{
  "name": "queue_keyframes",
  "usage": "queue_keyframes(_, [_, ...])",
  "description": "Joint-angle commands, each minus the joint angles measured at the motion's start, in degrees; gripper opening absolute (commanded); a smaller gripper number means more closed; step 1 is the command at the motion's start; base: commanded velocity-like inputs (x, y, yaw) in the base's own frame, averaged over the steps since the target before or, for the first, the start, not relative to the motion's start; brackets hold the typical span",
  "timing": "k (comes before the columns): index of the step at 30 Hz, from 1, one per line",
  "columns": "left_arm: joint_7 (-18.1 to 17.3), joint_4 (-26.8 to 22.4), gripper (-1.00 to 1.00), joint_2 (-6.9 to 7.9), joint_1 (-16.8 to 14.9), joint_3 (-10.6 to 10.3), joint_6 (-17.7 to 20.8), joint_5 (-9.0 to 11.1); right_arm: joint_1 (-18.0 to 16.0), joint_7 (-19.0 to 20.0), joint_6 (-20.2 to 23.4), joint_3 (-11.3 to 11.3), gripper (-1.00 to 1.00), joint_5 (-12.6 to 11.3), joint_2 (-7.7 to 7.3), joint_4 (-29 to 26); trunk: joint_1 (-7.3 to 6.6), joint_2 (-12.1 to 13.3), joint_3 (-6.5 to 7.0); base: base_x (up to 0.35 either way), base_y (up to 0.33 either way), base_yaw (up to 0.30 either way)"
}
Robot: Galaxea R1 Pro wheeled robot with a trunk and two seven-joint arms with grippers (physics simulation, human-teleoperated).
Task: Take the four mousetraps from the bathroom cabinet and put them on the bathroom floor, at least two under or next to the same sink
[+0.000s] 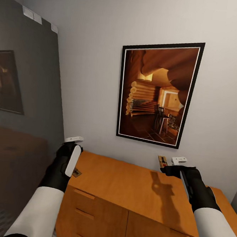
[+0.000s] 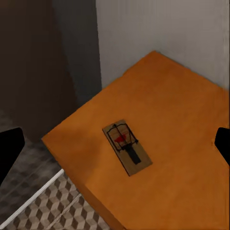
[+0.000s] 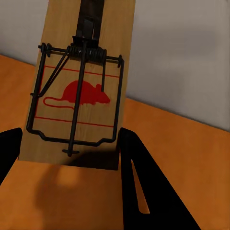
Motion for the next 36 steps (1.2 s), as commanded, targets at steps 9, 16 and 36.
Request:
queue_keyframes(9, [2.9,-0.2,1.00,-0.03,-0.3,-3.7,0.1,6.3,0.0,0.6,0.2,-0.1,-1.00,0.5,-0.06,-0.1,0.02,-0.1,-0.11,0.000,0.000,0.063])
queue_keyframes(16, [8.3,0.1,1.00,-0.03,-0.3,-5.8,-0.3,15.8,0.0,0.6,0.2,-0.1,-1.00,0.4,0.00,-0.1,0.02,-0.1,-0.11,0.000,0.000,0.146])
queue_keyframes(36, [33.6,-0.1,1.00,-0.03,-0.3,-19.3,-11.9,35.2,-0.1,0.5,0.3,0.0,-1.00,0.5,0.06,-0.1,0.02,-0.1,-0.11,0.000,0.000,0.007])
